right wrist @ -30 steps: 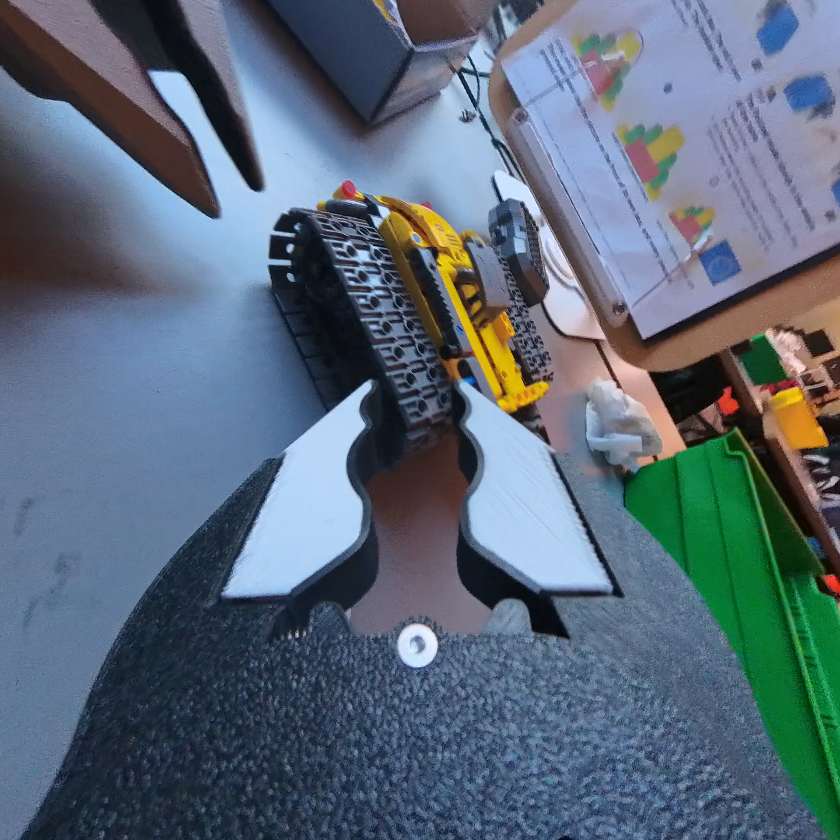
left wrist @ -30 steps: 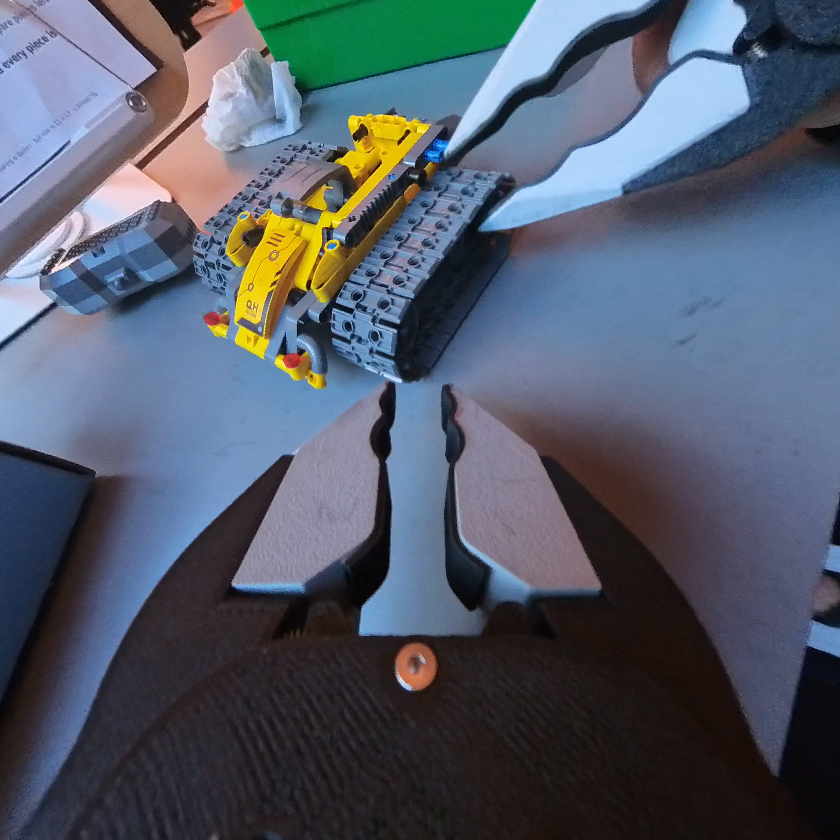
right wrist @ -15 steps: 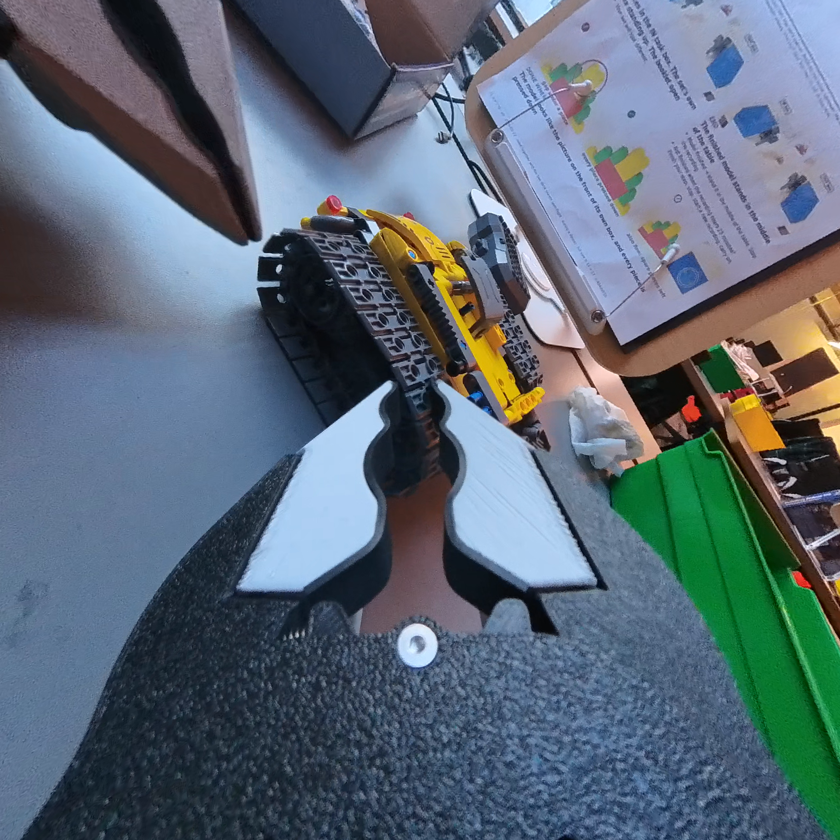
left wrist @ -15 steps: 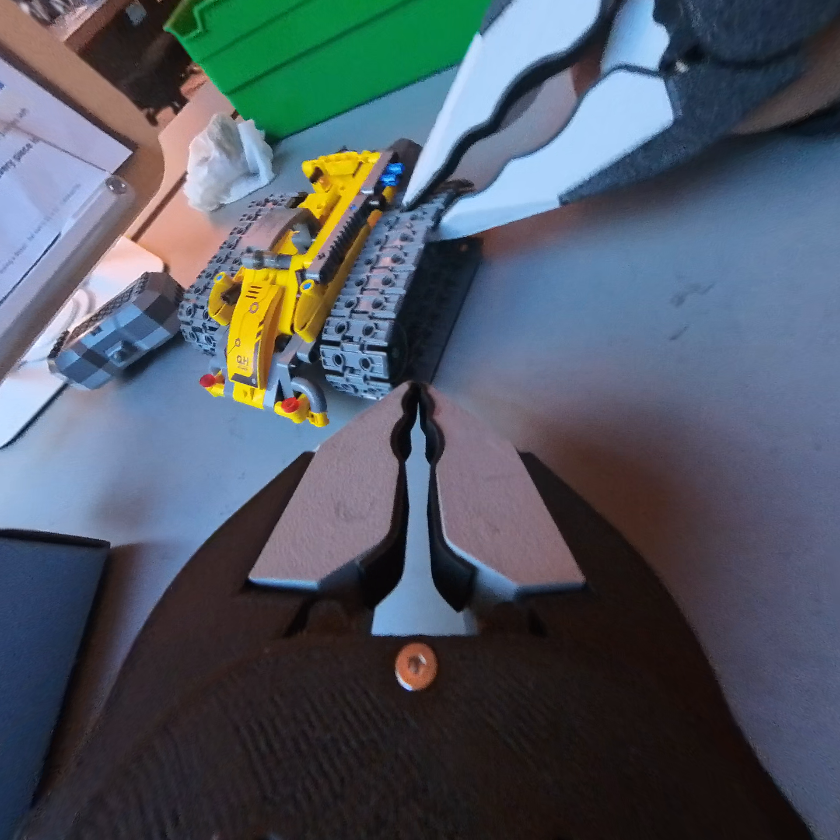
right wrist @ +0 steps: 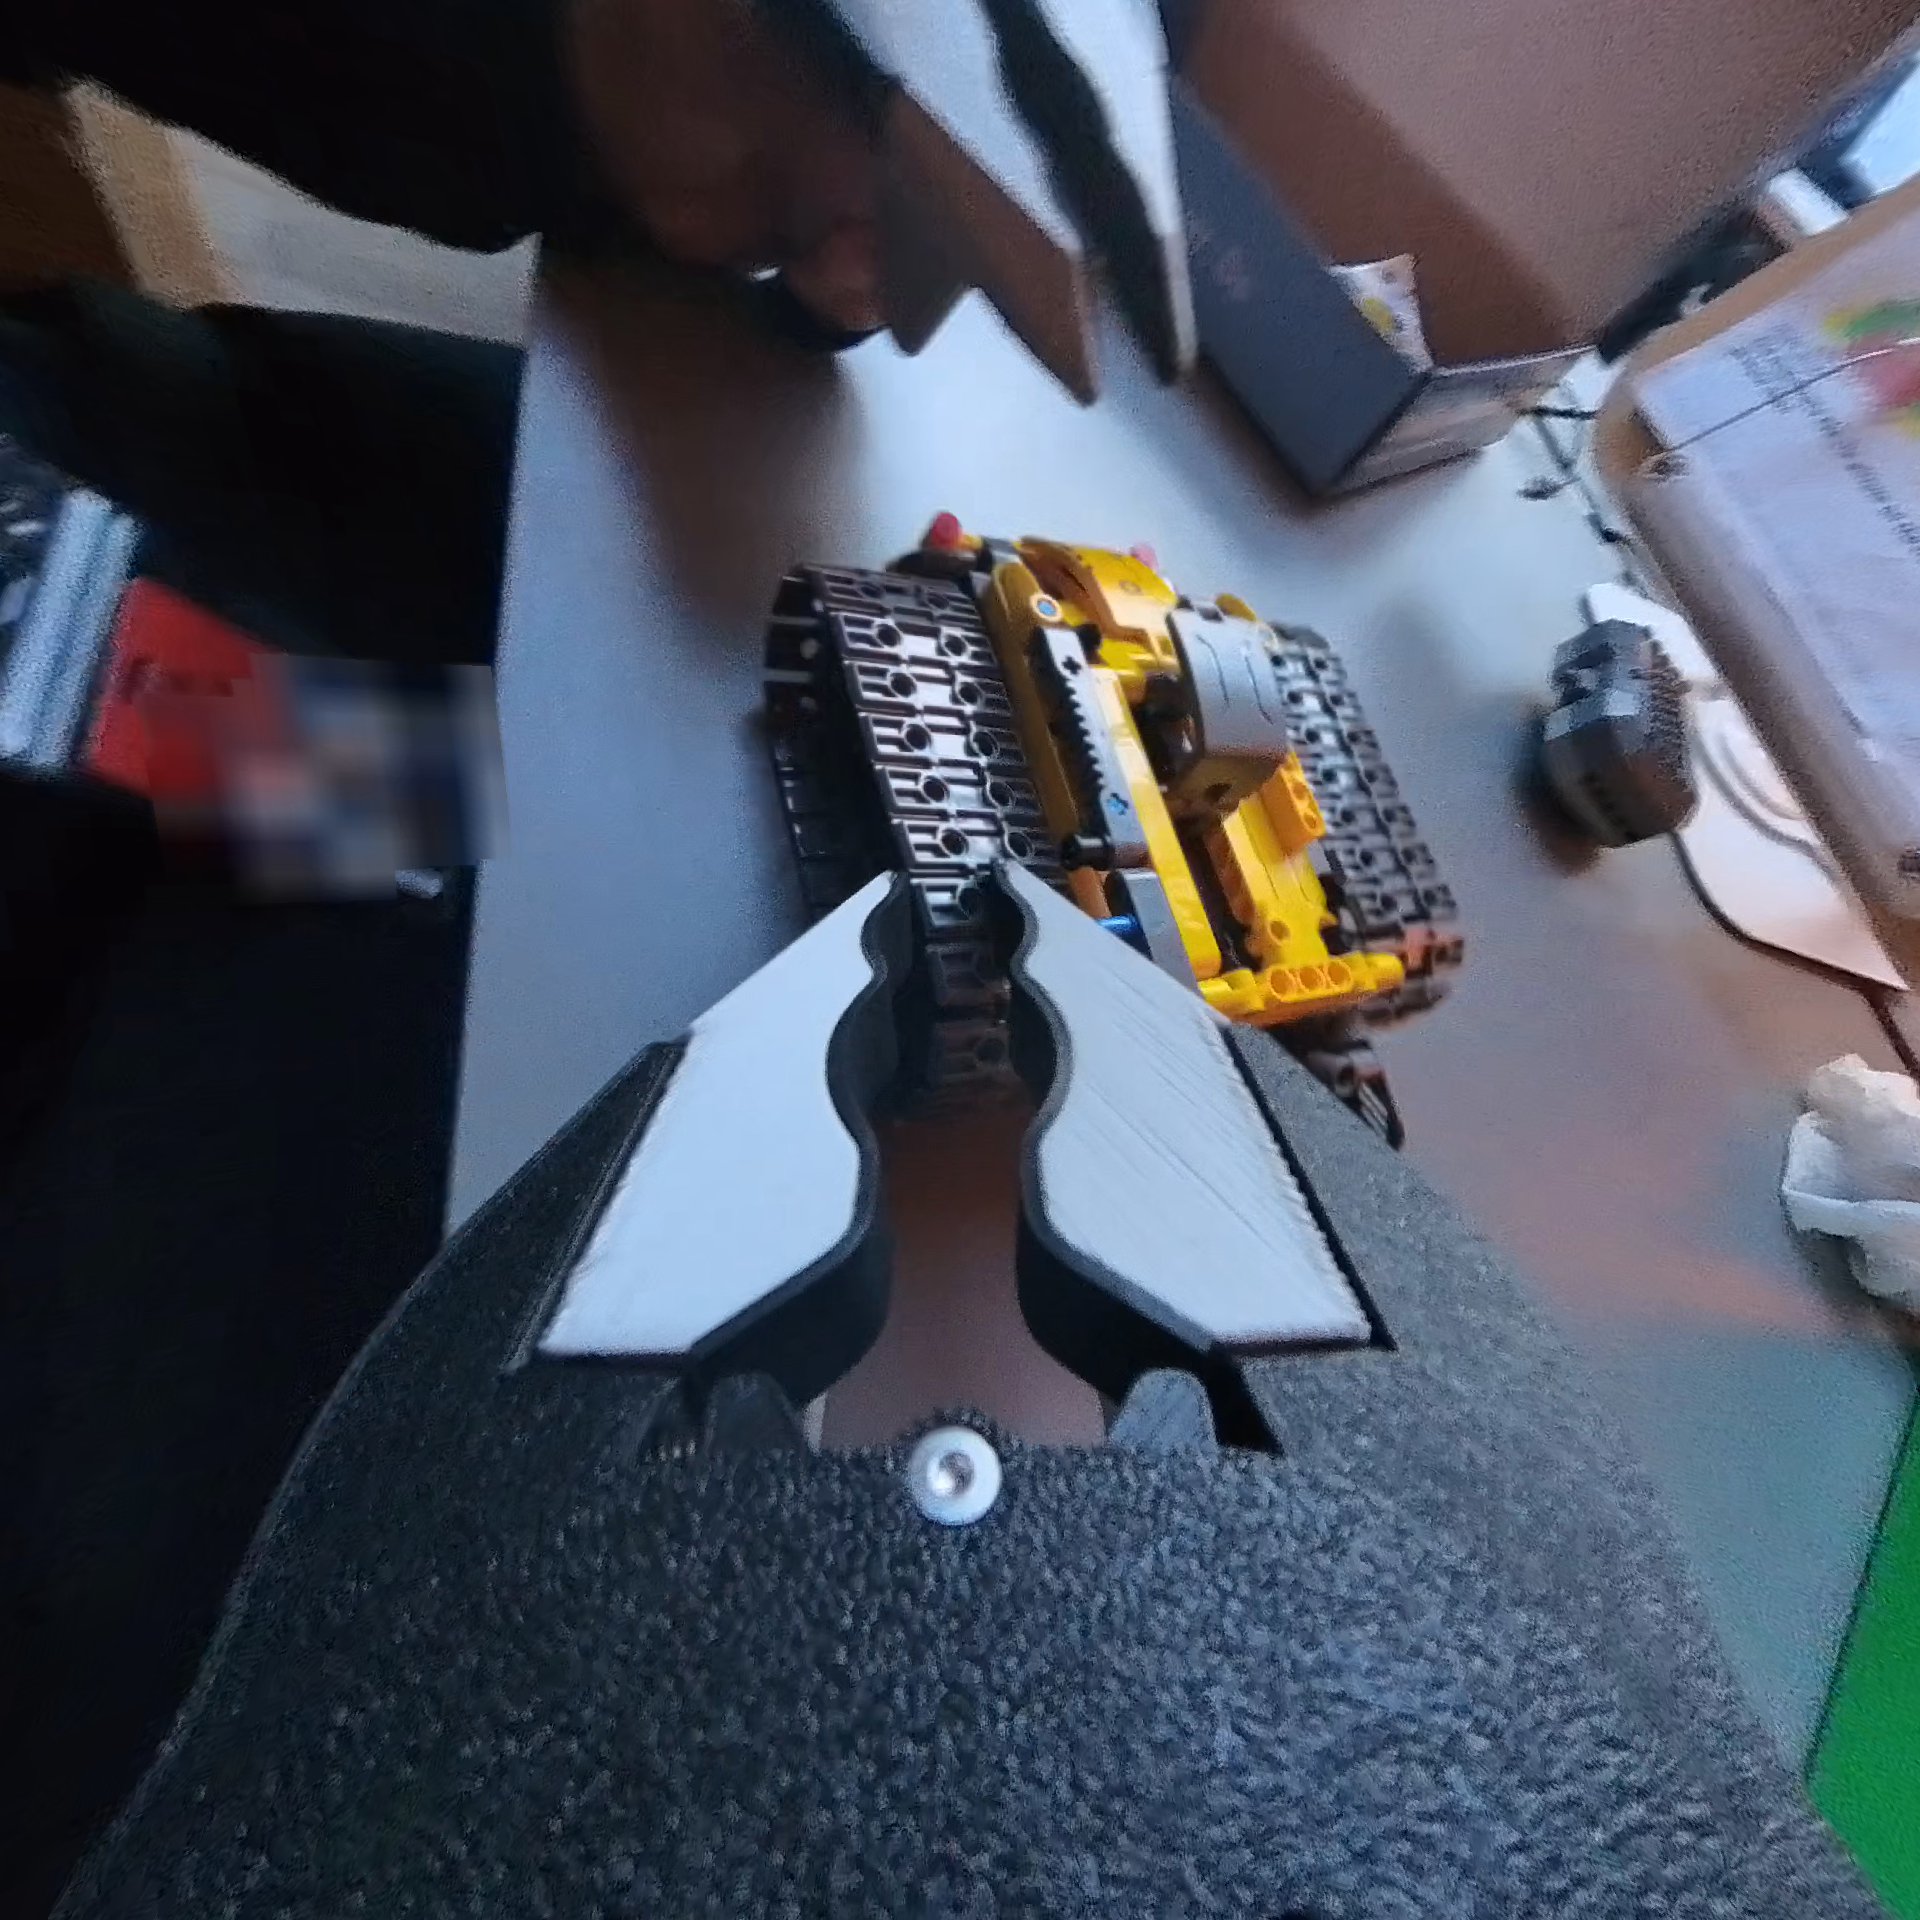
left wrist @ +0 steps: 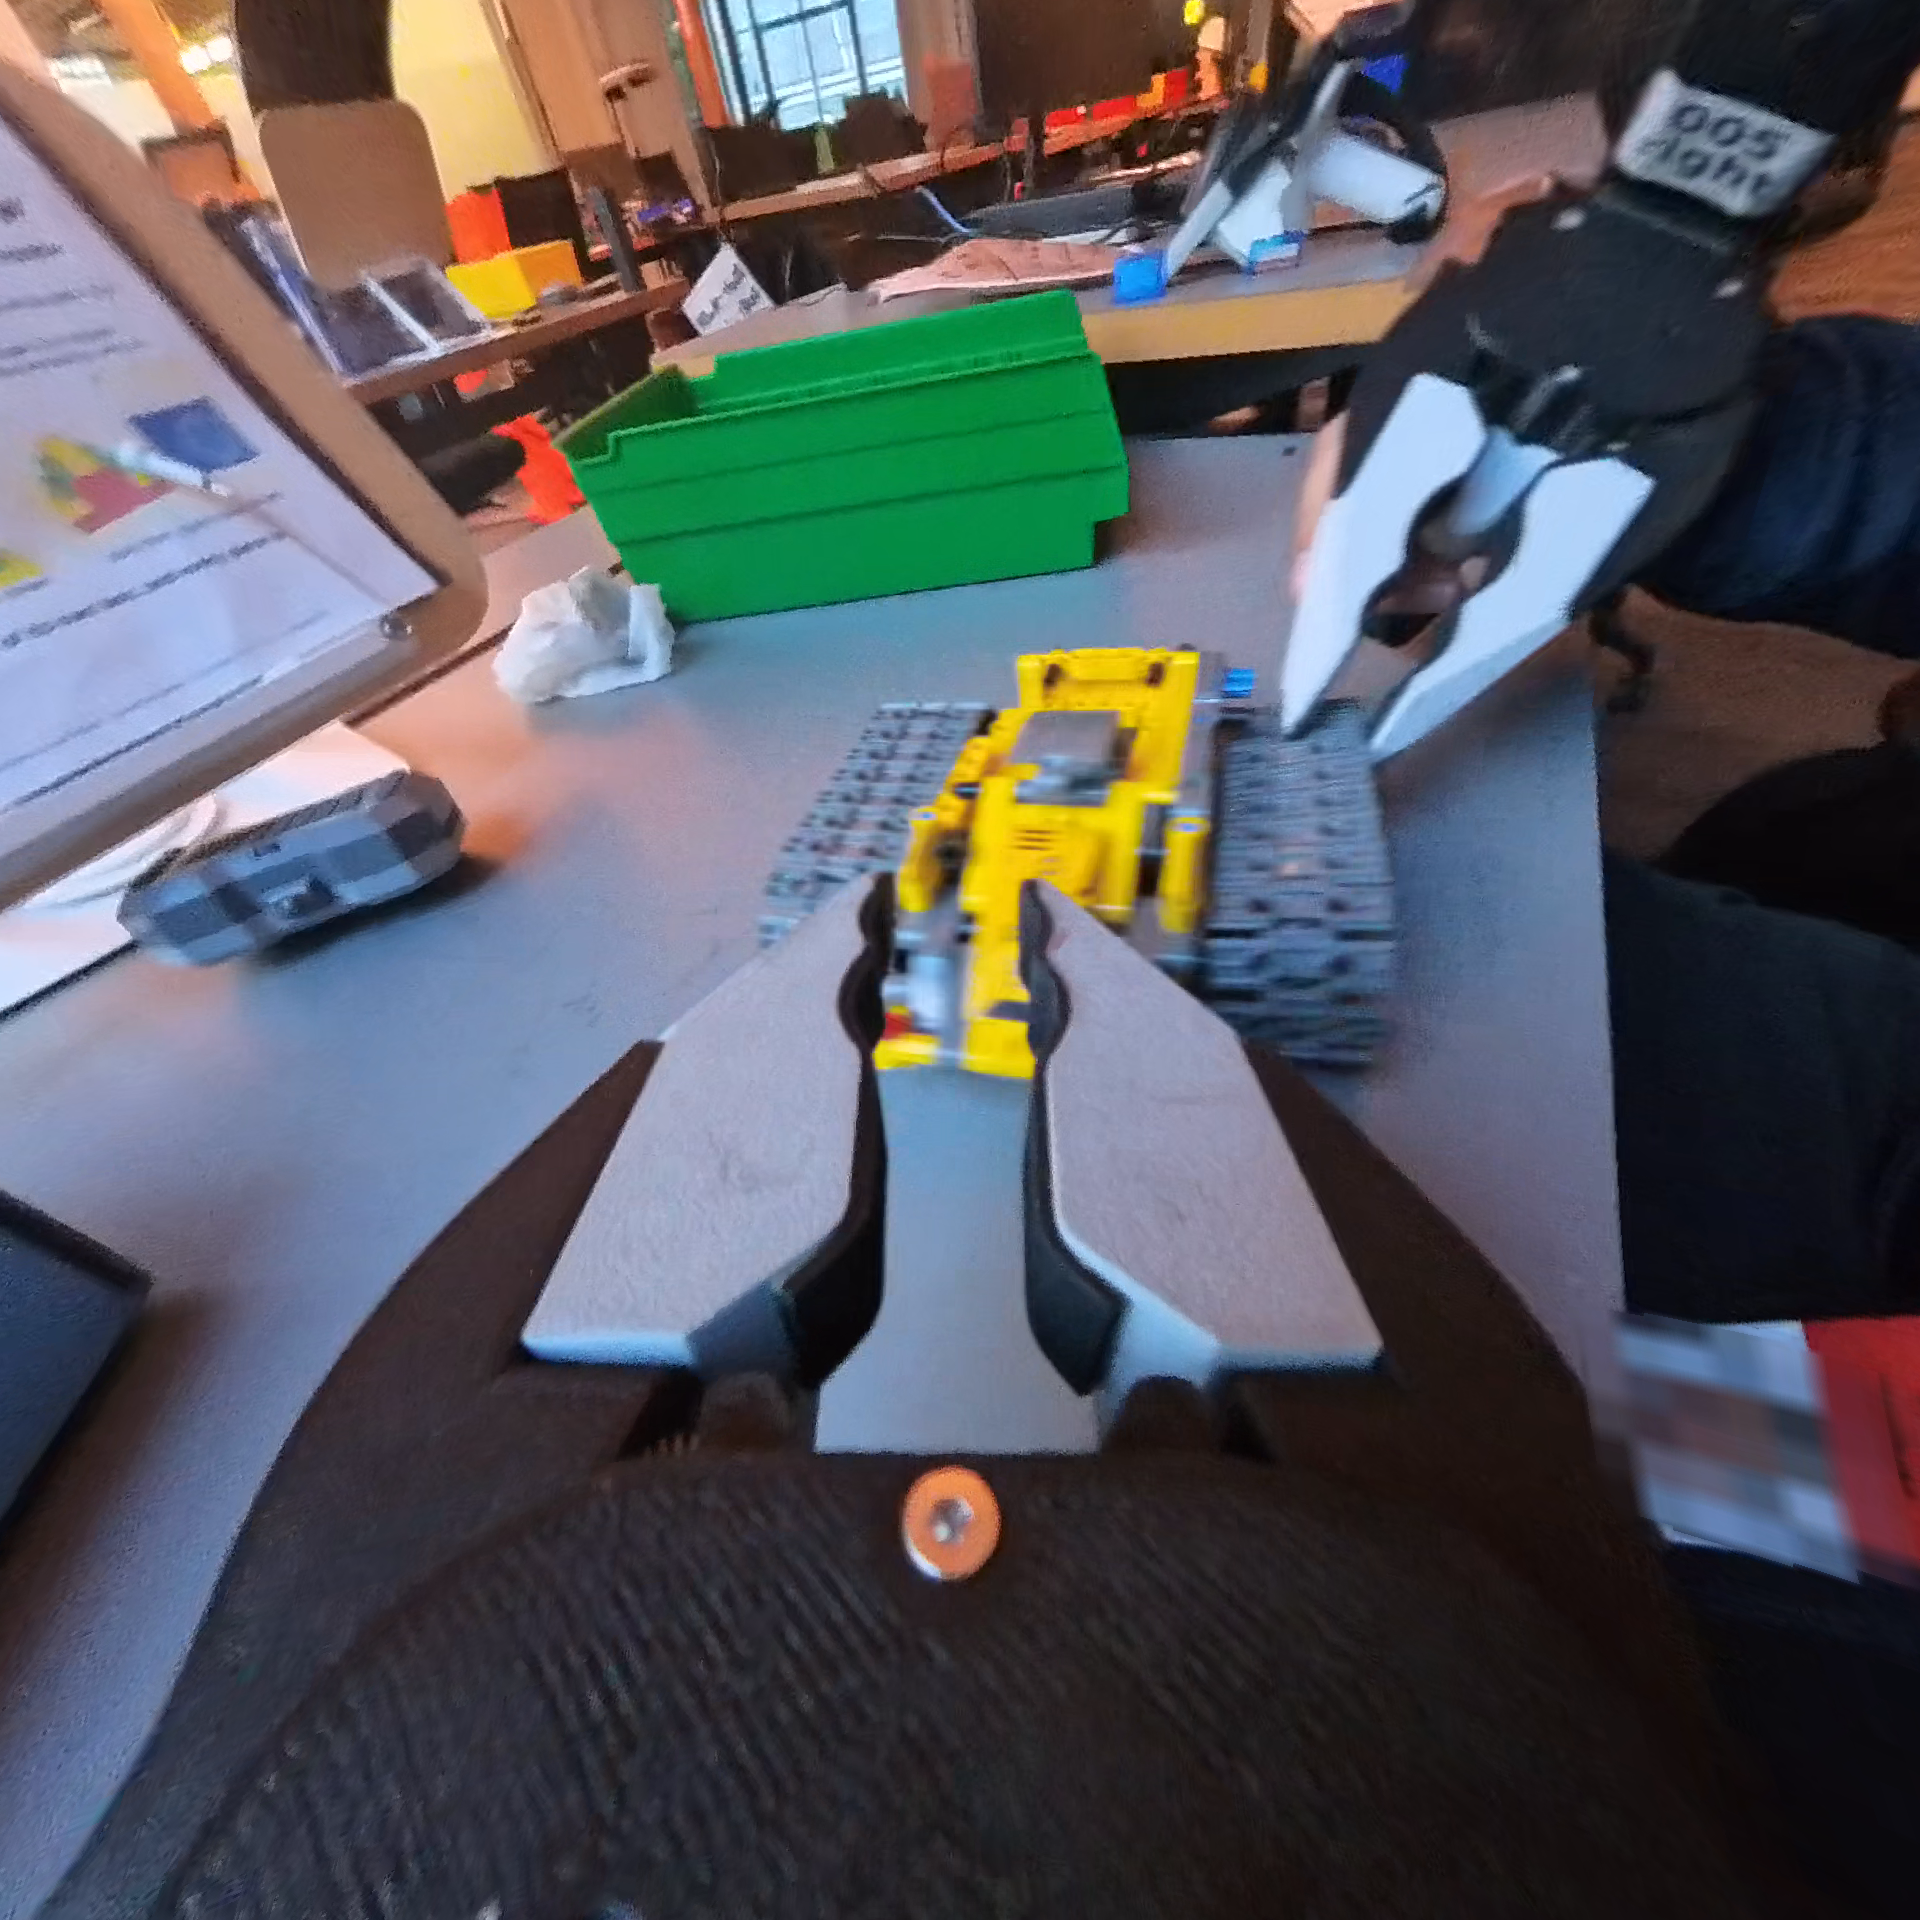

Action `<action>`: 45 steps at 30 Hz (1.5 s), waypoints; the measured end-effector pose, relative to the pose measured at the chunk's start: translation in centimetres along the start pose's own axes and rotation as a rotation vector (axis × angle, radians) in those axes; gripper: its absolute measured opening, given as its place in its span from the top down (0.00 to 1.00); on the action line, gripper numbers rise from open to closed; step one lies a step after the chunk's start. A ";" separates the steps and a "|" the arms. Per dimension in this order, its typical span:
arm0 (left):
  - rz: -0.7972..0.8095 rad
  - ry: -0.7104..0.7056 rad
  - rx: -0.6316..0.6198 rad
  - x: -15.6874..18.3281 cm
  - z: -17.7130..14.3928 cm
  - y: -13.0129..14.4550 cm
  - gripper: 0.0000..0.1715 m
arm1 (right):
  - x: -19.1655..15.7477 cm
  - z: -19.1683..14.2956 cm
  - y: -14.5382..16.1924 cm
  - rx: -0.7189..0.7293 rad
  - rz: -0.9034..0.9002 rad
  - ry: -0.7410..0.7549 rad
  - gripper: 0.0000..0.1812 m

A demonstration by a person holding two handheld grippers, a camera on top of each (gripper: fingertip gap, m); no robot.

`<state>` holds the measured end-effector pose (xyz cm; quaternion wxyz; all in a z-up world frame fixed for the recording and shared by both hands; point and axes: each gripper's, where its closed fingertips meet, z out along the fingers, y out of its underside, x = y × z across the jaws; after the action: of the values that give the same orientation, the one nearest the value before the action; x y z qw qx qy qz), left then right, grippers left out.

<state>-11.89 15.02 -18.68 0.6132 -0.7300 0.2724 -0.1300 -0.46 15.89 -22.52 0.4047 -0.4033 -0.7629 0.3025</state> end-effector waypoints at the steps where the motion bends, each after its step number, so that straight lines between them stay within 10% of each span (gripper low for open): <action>1: -0.040 0.007 -0.001 -0.4 0.0 0.1 0.84 | 0.0 -0.8 0.4 -0.030 0.004 -0.007 0.93; 7: -0.057 0.029 -0.040 -0.3 0.4 0.6 0.80 | 2.4 -4.5 3.2 -0.178 0.070 0.115 0.92; 14: 0.040 0.019 -0.102 0.7 1.1 1.3 0.82 | 4.1 -5.1 -0.6 -0.076 0.096 0.141 0.94; 25: -0.045 0.113 -0.160 2.3 2.8 1.7 0.72 | 4.8 2.2 -1.3 -0.187 0.246 0.043 0.80; 45: -0.019 0.153 -0.171 4.8 4.3 1.2 0.72 | 5.9 0.9 -1.5 0.026 0.609 -0.137 0.86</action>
<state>-5.95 15.78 -21.47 0.5247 -0.7701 0.3219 -0.1675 -3.87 20.10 -19.58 0.2484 -0.5866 -0.6286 0.4460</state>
